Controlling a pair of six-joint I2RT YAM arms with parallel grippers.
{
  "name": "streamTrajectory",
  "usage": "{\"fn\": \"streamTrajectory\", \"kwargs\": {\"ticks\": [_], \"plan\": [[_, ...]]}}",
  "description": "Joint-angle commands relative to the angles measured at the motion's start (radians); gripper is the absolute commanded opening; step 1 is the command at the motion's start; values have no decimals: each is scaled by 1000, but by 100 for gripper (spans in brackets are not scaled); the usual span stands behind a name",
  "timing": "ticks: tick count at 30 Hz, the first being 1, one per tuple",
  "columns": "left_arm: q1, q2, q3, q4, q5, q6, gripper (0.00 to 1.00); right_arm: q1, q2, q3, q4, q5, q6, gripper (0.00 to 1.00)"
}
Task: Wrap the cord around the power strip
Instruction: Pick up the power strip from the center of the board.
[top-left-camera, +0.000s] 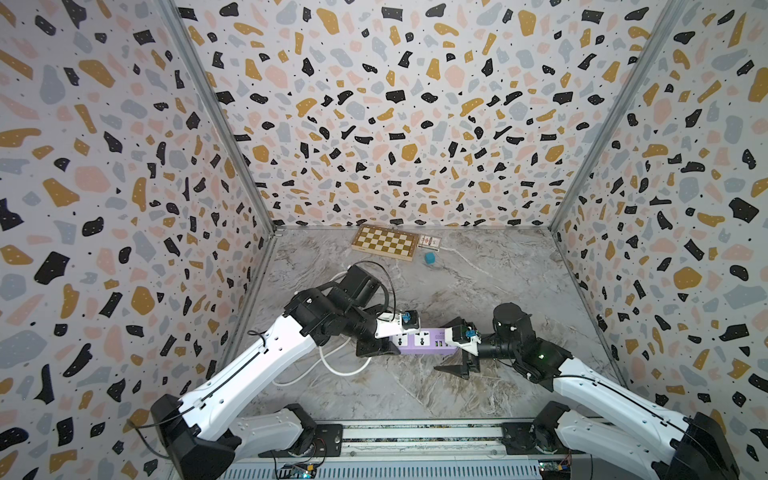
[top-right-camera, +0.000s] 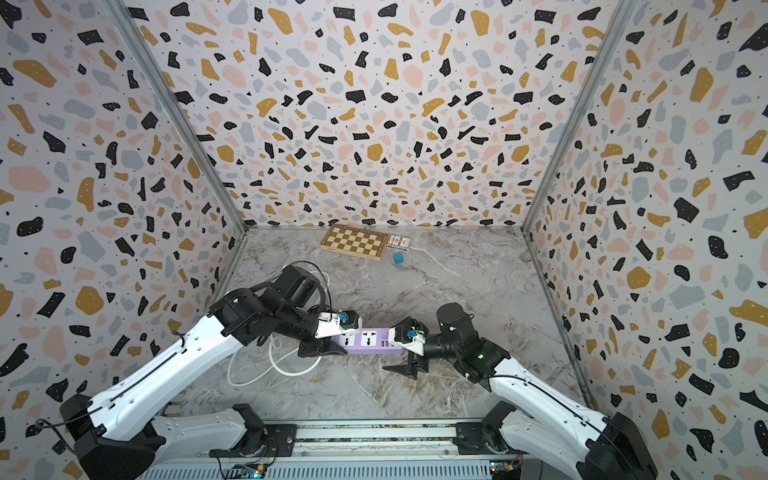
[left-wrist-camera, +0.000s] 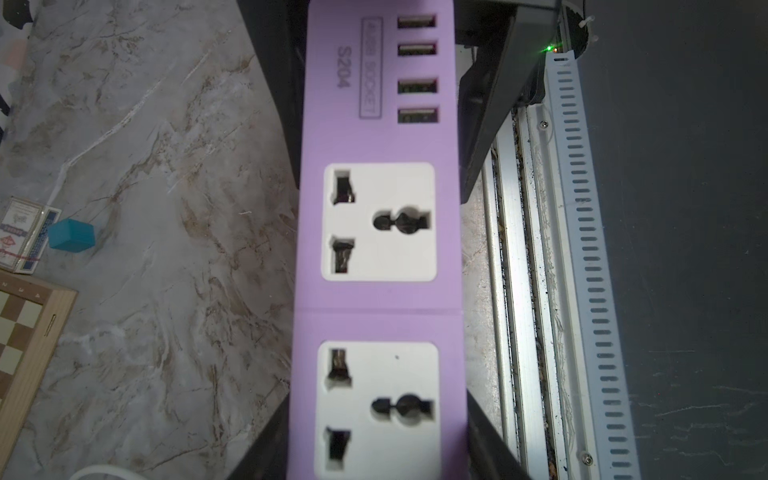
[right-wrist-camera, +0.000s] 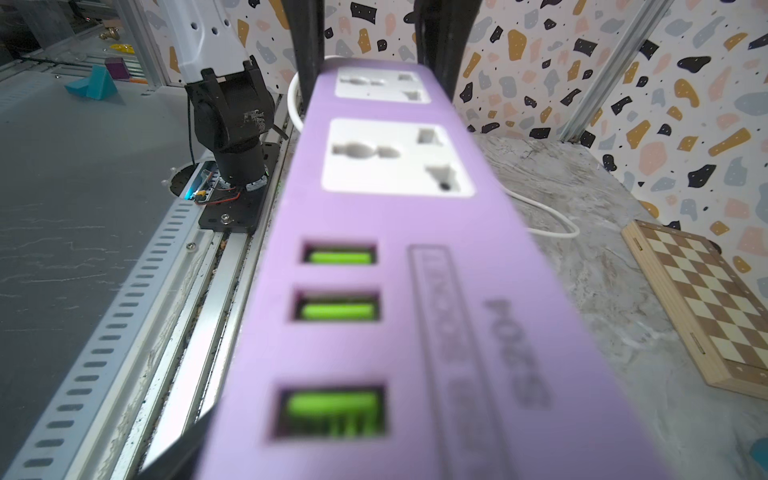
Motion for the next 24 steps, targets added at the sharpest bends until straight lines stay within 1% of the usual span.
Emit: {"fn": "streamTrajectory", "kwargs": {"ticks": [1,4,8,10,13,17,24], "plan": [[-22,-29,-10,8,-9,41,0,7,14,55,-12,1,-13,92],[-49,-23,-15,15,-67,46,0,15,31,69,-30,13,-18,92],[-85,21,-7,23,-196,46,0,24,40,74,-15,69,-11,91],[-93,35,3,38,-209,43,0,26,42,77,-17,78,-13,90],[-103,27,9,96,-182,26,0,27,47,76,-23,99,-15,90],[-123,27,10,163,-192,13,0,27,64,67,-14,120,-6,89],[-129,12,4,246,-97,-17,0,28,63,41,35,147,3,84]]}}
